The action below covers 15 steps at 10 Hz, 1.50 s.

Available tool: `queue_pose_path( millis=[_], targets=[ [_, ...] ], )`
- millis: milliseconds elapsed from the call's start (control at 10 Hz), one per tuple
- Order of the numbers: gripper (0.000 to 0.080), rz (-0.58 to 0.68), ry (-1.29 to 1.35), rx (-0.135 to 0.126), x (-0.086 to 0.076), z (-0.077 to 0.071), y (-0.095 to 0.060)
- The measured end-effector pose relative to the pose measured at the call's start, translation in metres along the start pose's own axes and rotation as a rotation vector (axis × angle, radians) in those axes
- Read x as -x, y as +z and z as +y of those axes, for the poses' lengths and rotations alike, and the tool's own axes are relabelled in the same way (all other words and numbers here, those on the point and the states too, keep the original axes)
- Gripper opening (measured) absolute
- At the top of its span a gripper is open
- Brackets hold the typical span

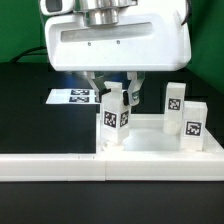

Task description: Assemble square table

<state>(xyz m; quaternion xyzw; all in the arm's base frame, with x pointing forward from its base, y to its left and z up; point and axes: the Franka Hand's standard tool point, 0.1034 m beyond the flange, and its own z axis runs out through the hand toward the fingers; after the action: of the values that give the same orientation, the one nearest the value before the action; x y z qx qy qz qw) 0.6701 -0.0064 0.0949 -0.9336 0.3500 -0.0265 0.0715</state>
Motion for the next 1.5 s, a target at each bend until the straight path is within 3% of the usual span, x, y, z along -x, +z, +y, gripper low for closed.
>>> queue_pose_path(
  millis=[100, 400, 600, 800, 900, 1000, 1100, 1300, 1500],
  targets=[
    [0.0303, -0.001, 0.104, 0.002, -0.001, 0.002, 0.001],
    [0.0301, -0.044, 0.646, -0.038, 0.0, 0.004, 0.001],
    [0.0301, -0.101, 0.891, -0.093, -0.003, 0.006, 0.001],
    [0.0309, -0.1, 0.87, -0.093, -0.002, 0.006, 0.001],
    [0.048, -0.099, 0.856, -0.092, -0.002, 0.006, 0.002],
    [0.048, -0.092, 0.813, -0.09, -0.001, 0.005, 0.003],
    [0.0613, -0.057, 0.652, -0.086, 0.002, -0.002, 0.006],
    [0.0638, -0.052, 0.383, -0.054, 0.013, -0.007, 0.012],
    [0.0646, -0.045, 0.253, -0.058, 0.011, -0.005, 0.012]
  ],
)
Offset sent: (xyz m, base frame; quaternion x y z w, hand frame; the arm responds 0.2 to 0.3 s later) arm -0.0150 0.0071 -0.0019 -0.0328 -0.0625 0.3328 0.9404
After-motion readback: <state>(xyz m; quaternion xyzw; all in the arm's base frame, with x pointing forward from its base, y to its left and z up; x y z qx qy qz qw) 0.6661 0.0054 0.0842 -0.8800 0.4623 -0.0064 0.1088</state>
